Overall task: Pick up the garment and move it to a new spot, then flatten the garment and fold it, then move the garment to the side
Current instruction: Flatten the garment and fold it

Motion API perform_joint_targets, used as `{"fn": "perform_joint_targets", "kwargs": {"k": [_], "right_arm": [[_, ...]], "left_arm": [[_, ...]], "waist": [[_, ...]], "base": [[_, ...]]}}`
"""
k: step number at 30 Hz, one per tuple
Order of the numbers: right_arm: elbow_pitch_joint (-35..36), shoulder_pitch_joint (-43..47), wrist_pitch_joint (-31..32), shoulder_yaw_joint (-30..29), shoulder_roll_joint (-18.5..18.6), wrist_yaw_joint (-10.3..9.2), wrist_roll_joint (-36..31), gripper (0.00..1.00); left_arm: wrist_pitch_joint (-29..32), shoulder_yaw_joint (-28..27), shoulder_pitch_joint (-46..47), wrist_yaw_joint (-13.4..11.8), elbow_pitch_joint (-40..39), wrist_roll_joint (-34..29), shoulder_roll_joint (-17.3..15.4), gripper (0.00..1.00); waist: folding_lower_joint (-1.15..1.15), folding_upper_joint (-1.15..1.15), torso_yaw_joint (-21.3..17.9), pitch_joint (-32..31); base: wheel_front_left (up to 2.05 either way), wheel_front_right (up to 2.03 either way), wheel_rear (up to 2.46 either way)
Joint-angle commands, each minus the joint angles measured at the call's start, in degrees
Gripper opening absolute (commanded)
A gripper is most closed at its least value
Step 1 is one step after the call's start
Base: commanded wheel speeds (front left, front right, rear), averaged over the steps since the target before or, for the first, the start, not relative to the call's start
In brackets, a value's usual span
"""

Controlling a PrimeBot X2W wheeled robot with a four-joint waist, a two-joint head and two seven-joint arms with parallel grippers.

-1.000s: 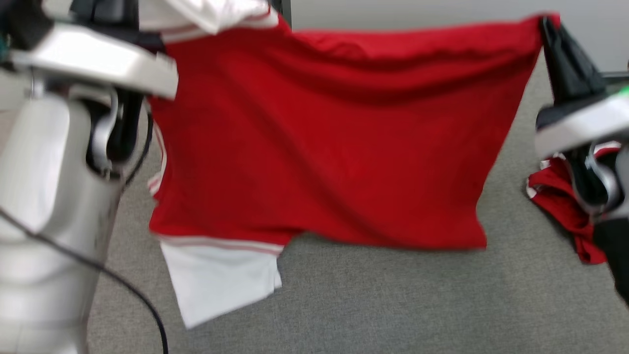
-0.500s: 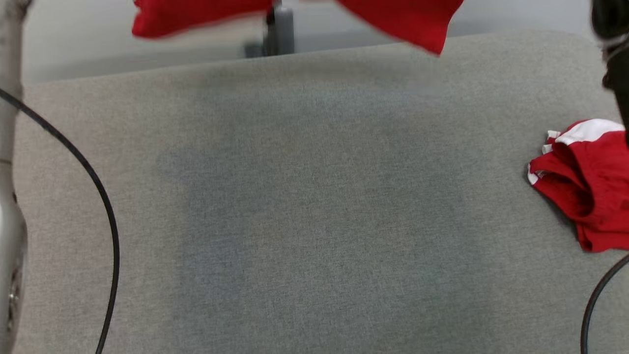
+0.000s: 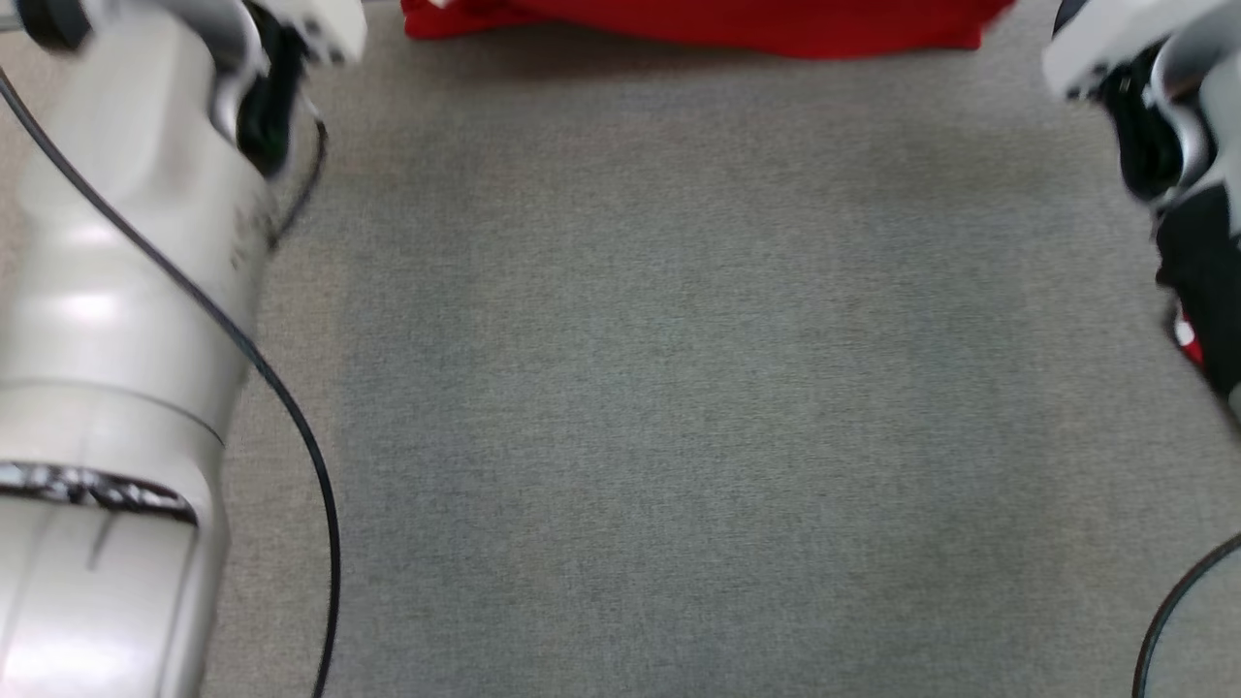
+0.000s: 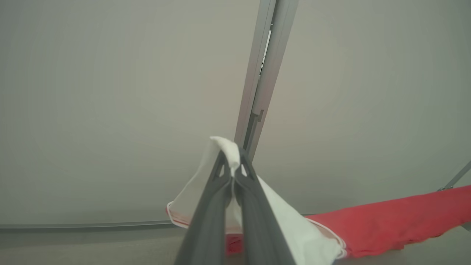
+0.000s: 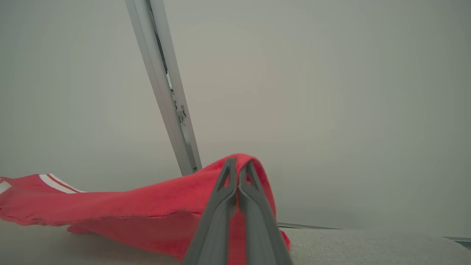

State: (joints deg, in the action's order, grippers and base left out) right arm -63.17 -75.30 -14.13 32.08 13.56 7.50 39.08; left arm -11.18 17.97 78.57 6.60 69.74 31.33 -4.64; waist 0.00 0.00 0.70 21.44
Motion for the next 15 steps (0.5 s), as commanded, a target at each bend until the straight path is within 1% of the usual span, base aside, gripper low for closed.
{"fn": "perform_joint_targets", "kwargs": {"k": [1,4,5,6,8,9,10,12,15], "right_arm": [[1.3,3.1,-0.3,1.6,0.9,-0.01,1.4,0.0],[4.3,8.2,-0.8,3.7,2.4,-0.02,5.1,0.0],[4.3,8.2,-0.8,3.7,2.4,-0.02,5.1,0.0],[5.5,10.1,-0.9,4.4,3.0,-0.02,6.4,0.0],[7.5,14.5,-1.1,5.7,4.1,-0.02,8.4,0.0],[9.1,16.7,-1.1,6.2,4.0,-0.02,10.0,0.0],[10.6,18.5,-1.2,7.2,4.2,-0.01,10.4,0.0],[13.4,22.0,-1.2,6.5,5.4,-0.01,12.1,0.0],[17.6,28.7,-1.2,5.5,5.8,-0.01,12.0,0.0]], "left_arm": [[-1.2,-0.4,-3.0,0.4,0.3,1.2,0.1,0.0],[-2.8,0.3,-7.7,0.7,-0.2,1.3,0.6,0.0],[-2.8,0.3,-7.7,0.7,-0.2,1.3,0.6,0.0],[-3.1,0.8,-9.8,0.8,-0.6,1.0,0.8,0.0],[-3.6,1.0,-13.6,0.9,-1.9,0.9,0.6,0.0],[-3.8,1.1,-15.7,0.8,-2.9,0.6,0.1,0.0],[-3.9,0.8,-17.4,0.8,-4.7,0.6,-0.2,0.0],[-3.9,0.1,-22.2,0.3,-9.4,-0.2,-0.9,0.0],[-3.9,-1.2,-31.0,-1.3,-17.3,-1.5,-1.8,0.0]], "waist": [[0.0,0.0,1.2,1.2],[0.0,0.0,1.2,0.5],[0.0,0.0,1.2,0.5],[0.0,0.0,1.2,0.1],[0.0,0.0,1.1,-0.6],[0.0,0.0,0.9,-1.0],[0.0,0.0,0.8,-1.2],[0.0,0.0,0.6,-1.9],[0.0,0.0,0.0,-3.2]], "base": [[0.0,0.0,0.0],[0.0,0.0,0.0],[0.0,0.0,0.0],[0.0,0.0,0.0],[0.0,0.0,0.0],[0.0,0.0,0.0],[0.0,0.0,0.0],[0.0,0.0,0.0],[0.0,0.0,0.0]]}}
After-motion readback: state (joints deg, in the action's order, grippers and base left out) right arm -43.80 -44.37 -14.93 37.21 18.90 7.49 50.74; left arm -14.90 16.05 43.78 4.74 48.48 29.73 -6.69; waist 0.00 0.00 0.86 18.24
